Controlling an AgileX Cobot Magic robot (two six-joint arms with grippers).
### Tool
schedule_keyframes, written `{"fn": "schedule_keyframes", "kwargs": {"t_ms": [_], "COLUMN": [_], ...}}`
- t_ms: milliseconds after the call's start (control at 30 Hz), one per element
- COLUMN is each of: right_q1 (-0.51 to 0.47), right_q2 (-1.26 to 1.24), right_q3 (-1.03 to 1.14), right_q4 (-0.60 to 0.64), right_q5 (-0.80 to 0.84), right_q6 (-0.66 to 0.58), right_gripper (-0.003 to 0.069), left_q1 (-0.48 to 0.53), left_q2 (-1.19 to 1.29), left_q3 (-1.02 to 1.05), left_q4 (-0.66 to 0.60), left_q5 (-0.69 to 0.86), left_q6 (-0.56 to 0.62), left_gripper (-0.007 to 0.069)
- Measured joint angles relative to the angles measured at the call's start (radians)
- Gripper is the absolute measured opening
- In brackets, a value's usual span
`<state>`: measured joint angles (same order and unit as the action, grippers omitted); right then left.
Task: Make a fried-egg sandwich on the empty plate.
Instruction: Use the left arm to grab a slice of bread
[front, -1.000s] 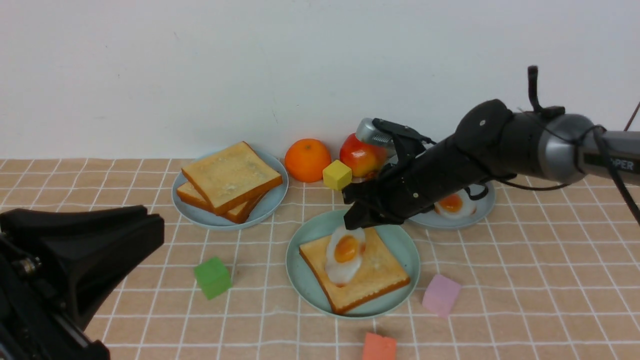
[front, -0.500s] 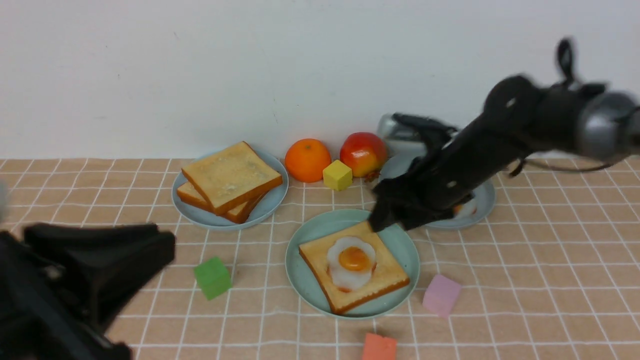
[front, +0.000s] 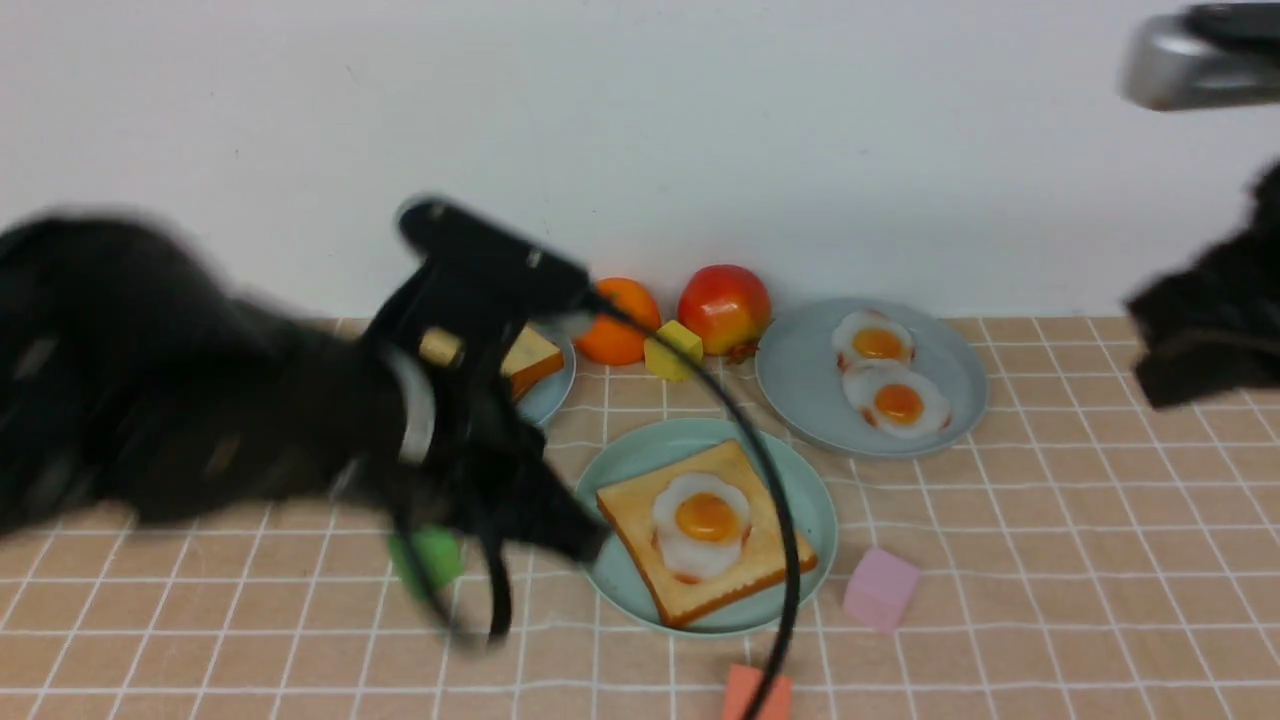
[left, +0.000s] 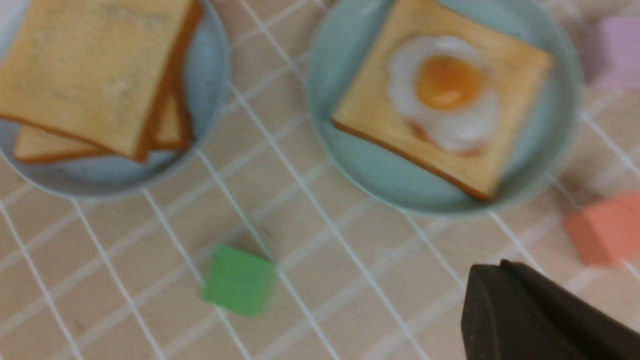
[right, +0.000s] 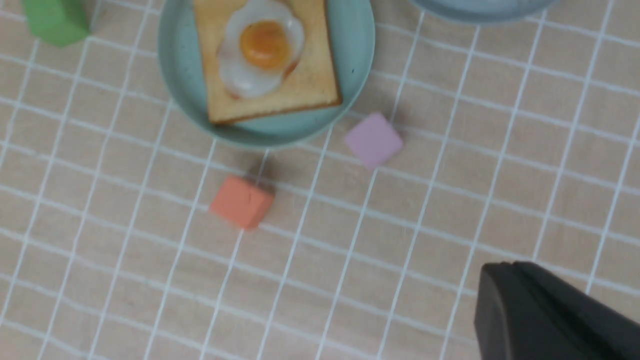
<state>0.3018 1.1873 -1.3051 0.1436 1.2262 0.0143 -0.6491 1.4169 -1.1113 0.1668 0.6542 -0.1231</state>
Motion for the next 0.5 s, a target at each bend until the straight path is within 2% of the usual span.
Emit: {"fn": "schedule_keyframes", "kwargs": {"t_ms": [67,133,233,400,500], "right_q1": [0.000,0.000,0.000,0.000,0.000], "right_q2": [-0.057,-0.175,-0.260,-0.369,-0.423], "right_q3": [0.039,0.149,0.218,0.286,0.313], "right_q4": [0.004,0.016,0.023,0.028,0.028], "right_q5": [-0.011,-0.038,-0.052,-0.053,-0.053], "right_q6": [0.000,0.000,0.000,0.000,0.000], "right_gripper": [-0.0011,-0.0008,-0.0005,-0.0001,0.0001], "left_q1": [0.054,0.165,0.249,0.329,0.357], "left_q2": [0.054,0.170,0.282,0.445,0.528], "left_q3": [-0.058,-0.174,-0.270,-0.409,-0.479], "left_q4": [-0.056,-0.195,-0.264,-0.258,-0.200], "left_q5": [0.021,0.051,0.053,0.066,0.094], "left_q6": [0.092,0.285,0.420,0.538,0.592], "left_gripper": [-0.0013,-0.0013,-0.0013,0.0010,0.0099]}}
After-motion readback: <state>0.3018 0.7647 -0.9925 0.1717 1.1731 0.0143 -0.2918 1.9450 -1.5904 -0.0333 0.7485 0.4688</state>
